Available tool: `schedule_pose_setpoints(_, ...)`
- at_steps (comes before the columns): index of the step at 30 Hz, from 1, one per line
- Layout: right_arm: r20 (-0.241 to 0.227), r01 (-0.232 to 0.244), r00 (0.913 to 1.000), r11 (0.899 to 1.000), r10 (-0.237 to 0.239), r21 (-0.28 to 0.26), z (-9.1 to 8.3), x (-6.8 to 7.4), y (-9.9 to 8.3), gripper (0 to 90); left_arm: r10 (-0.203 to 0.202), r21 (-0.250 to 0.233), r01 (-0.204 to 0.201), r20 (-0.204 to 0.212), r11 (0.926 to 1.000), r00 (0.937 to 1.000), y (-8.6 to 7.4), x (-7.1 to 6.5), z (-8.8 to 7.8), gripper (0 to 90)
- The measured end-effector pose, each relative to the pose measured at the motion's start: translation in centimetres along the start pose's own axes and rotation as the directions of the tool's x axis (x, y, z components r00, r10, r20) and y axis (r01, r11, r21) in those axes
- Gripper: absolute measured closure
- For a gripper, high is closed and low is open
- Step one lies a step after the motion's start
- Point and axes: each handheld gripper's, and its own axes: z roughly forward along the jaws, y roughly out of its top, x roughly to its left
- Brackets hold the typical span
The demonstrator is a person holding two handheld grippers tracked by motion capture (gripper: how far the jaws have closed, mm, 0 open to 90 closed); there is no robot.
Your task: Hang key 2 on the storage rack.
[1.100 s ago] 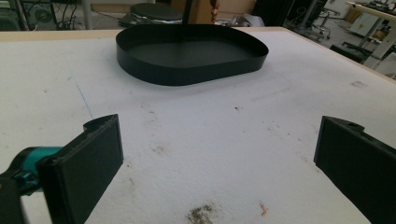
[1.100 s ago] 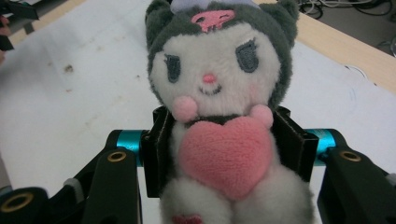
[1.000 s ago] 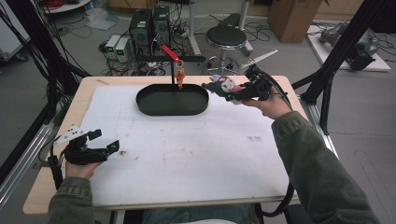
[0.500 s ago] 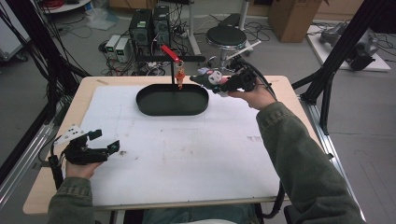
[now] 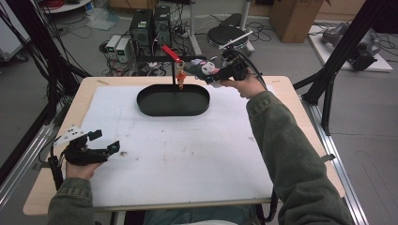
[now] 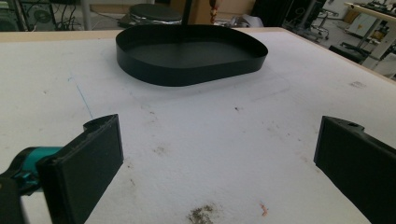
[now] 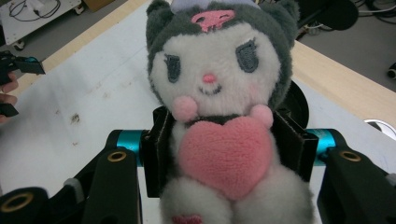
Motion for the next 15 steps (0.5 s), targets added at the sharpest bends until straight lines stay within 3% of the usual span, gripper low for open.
schedule_pose_setpoints(5,0.003,0.004,1.0000,1.000,-0.005,0.003,0.7,-0.1,1.0,46.1,0.002,-0.002,-0.002,0.002,1.0000,1.0000,0.0,0.0,0.0,1.8)
schedule_pose_setpoints(10,0.019,-0.032,0.9993,0.999,0.032,0.000,1.1,-0.1,1.7,46.1,0.004,0.000,-0.004,0.004,1.0000,1.0000,0.0,0.1,0.0,1.8)
schedule_pose_setpoints(15,0.081,-0.080,0.9936,0.997,0.079,0.012,1.4,-1.0,2.0,46.1,-0.002,-0.005,0.002,0.005,1.0000,1.0000,0.0,0.0,0.0,1.8)
